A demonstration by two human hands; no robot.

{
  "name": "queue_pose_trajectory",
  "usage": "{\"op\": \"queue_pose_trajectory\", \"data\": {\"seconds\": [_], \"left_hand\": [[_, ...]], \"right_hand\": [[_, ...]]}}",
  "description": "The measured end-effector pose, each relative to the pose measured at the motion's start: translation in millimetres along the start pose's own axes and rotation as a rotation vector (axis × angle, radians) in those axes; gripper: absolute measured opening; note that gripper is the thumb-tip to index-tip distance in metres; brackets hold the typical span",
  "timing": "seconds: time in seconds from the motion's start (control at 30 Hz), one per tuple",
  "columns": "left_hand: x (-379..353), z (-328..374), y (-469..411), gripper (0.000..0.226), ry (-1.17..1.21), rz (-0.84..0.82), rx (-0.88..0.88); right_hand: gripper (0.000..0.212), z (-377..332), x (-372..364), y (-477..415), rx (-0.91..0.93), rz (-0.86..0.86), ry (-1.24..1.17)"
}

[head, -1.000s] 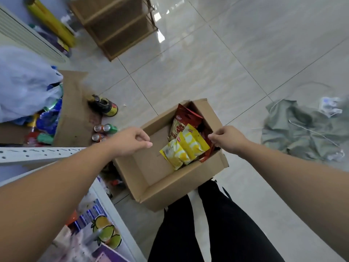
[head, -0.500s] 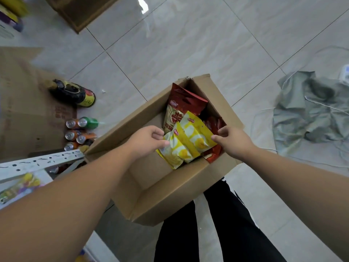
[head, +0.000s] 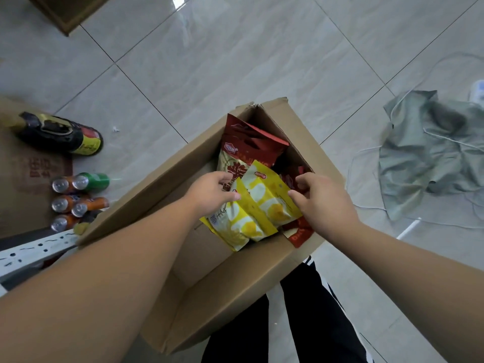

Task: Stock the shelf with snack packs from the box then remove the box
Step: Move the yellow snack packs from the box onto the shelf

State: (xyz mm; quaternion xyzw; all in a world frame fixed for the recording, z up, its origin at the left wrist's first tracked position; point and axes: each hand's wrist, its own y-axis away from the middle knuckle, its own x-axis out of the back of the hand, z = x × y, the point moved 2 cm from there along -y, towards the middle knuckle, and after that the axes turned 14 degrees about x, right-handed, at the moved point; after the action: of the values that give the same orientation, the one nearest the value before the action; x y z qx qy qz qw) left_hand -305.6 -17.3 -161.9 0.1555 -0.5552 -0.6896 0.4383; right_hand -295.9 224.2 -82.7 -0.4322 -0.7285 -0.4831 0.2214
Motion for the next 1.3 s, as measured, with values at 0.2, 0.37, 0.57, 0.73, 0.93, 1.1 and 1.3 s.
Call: {"op": "queue_pose_trajectory", "data": {"seconds": [0.2, 0.37, 0.57, 0.73, 0.93, 1.1, 1.3], "left_hand": [[-11, -3, -27, 0.061, -0.014, 0.057, -0.027], [-18, -8, -41, 0.058, 0.027, 0.032, -0.029], [-20, -22, -48, 0.033, -0.04, 0.063, -0.024], [-13, -22, -36, 0.029, -0.172, 0.041, -0.052], [21, -8, -2, 0.033, -0.153, -0.002, -0.085], [57, 5, 31, 0.042, 0.007, -0.032, -0.082], [104, 33, 98, 0.034, 0.131, 0.056, -0.112]], "right_hand": [[0.03, 2, -18, -4, -0.086, 0.008, -0.025], [0.029, 15, -29, -15, -0.121, 0.009, 0.009], [0.017, 22, -45, -17, -0.189, -0.034, 0.099], [0.019, 14, -43, -11, -0.145, -0.016, 0.057], [0.015, -7, -4, -9, -0.047, -0.01, -0.019], [0.017, -33, 43, -11, 0.106, 0.011, 0.126], [0.012, -67, 98, -3, 0.288, 0.045, 0.102]]}}
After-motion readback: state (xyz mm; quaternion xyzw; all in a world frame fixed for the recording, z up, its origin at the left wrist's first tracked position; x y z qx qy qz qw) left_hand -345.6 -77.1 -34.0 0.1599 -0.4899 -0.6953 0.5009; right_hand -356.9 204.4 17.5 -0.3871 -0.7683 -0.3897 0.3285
